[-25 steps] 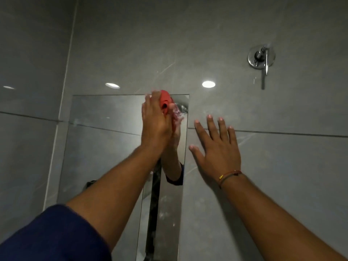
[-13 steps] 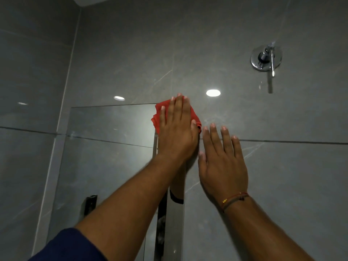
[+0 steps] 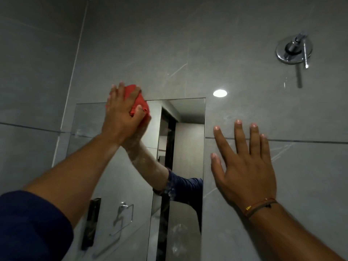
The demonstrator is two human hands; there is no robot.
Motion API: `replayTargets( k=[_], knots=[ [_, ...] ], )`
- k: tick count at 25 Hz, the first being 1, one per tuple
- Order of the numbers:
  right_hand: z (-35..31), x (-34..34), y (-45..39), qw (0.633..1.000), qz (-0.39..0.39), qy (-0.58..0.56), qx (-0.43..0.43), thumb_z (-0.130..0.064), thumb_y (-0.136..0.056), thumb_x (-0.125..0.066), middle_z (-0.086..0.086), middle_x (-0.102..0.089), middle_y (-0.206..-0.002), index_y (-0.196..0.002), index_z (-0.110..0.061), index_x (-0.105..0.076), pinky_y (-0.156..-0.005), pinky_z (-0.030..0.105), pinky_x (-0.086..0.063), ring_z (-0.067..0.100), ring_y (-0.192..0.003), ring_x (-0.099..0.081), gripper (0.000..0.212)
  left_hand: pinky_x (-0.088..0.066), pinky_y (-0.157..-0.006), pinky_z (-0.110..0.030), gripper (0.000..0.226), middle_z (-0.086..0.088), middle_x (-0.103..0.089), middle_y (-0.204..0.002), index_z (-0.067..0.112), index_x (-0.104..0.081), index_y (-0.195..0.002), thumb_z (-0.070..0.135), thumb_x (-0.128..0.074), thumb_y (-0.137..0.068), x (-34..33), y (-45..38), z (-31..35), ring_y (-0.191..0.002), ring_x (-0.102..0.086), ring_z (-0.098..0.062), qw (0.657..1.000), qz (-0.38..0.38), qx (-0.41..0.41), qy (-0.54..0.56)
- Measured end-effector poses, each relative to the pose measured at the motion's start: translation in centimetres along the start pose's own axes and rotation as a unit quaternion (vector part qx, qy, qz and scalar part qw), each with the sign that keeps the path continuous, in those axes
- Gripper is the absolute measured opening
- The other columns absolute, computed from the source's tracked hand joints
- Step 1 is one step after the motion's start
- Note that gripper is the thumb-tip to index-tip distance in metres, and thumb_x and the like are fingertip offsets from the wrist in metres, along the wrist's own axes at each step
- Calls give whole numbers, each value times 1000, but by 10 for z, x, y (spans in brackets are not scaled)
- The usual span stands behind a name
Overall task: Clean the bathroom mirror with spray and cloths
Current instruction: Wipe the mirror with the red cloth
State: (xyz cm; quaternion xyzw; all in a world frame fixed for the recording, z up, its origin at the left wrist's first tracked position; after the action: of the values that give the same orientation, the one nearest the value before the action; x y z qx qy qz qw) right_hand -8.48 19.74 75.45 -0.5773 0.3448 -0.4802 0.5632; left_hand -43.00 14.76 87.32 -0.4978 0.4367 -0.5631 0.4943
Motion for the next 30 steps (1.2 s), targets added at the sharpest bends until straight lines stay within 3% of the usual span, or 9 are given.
replayTargets(
  k=[4, 8, 13, 16, 19, 22, 26, 28, 30],
  knots=[
    [-3, -1, -1, 1000, 11, 7, 4, -62, -109, -23, 17, -5, -185, -178, -36, -7, -138, 61, -11, 44, -171, -4, 76, -22, -127, -60, 69, -20, -26, -170, 28, -32, -161, 52, -32, -96, 19, -11, -115, -158, -21, -46, 992, 16, 128, 5],
    [-4, -2, -1, 1000, 25, -3, 6, -60, -109, -27, 18, -8, -184, -178, -35, -9, -137, 63, -13, 45, -170, -7, 75, -31, -123, -58, 74, -26, -38, -162, 18, -24, -164, 55, -35, -102, 24, 17, -183, -148, -37, -47, 958, 40, 282, 35],
    [-4, -4, -1, 999, 47, -13, 13, -58, -110, -27, 21, -12, -184, -178, -31, -17, -137, 62, -12, 48, -169, -11, 74, -24, -127, -55, 76, -27, -31, -167, 5, -18, -165, 41, -32, -100, 19, 63, -131, -153, -31, -47, 903, 104, 412, 69],
    [-3, -4, 1, 998, 51, -26, 15, -53, -112, -27, 21, -10, -184, -178, -28, -17, -137, 62, -11, 46, -170, -9, 71, -18, -131, -50, 75, -21, -28, -170, 6, -16, -166, 38, -40, -102, 10, 59, -9, -158, -27, -39, 941, 113, 308, 85],
    [-1, -4, 4, 998, 51, -33, 17, -45, -113, -28, 18, -11, -185, -178, -25, -16, -138, 61, -12, 42, -171, -9, 69, -6, -133, -47, 75, -4, -10, -178, 22, -6, -168, 51, -30, -103, -12, 67, 113, -164, -8, -27, 982, 52, 151, 103],
    [4, -3, 5, 998, 51, -34, 19, -44, -113, -28, 16, -12, -185, -178, -23, -18, -138, 61, -13, 40, -172, -10, 69, 0, -132, -46, 70, 5, 0, -178, 32, -1, -168, 61, -22, -107, -33, 108, 182, -165, 5, -20, 996, -5, -42, 83],
    [-1, -8, 13, 998, 43, -13, 38, -48, -111, -24, 16, -14, -185, -178, -21, -19, -137, 64, -15, 42, -171, -10, 72, -7, -133, -51, 68, 2, -5, -178, 30, -11, -168, 59, -22, -107, -47, 134, 181, -165, 4, -22, 970, -32, -240, 18],
    [-7, -11, 17, 998, 19, 6, 59, -55, -111, -24, 16, -12, -185, -178, -22, -16, -137, 65, -14, 40, -171, -7, 75, -2, -133, -47, 69, 4, -3, -178, 33, -9, -168, 59, -20, -105, -44, 121, 152, -165, 6, -20, 967, -38, -252, 15],
    [-11, -12, 18, 998, 8, 16, 68, -59, -110, -24, 15, -9, -185, -178, -23, -14, -137, 66, -13, 39, -171, -5, 78, 0, -130, -43, 69, 9, 4, -178, 37, -2, -167, 61, -18, -104, -41, 104, 97, -165, 9, -17, 981, -30, -187, 29]
  ],
)
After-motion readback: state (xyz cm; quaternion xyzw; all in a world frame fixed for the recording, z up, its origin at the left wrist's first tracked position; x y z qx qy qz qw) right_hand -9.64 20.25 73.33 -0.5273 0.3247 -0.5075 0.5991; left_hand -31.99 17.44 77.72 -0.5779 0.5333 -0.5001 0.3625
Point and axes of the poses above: each hand's wrist, its own y-axis away from the middle knuckle, its own x-axis out of the back of the hand, z = x × y, the point moved 8 cm from there along -y, towards the middle knuckle
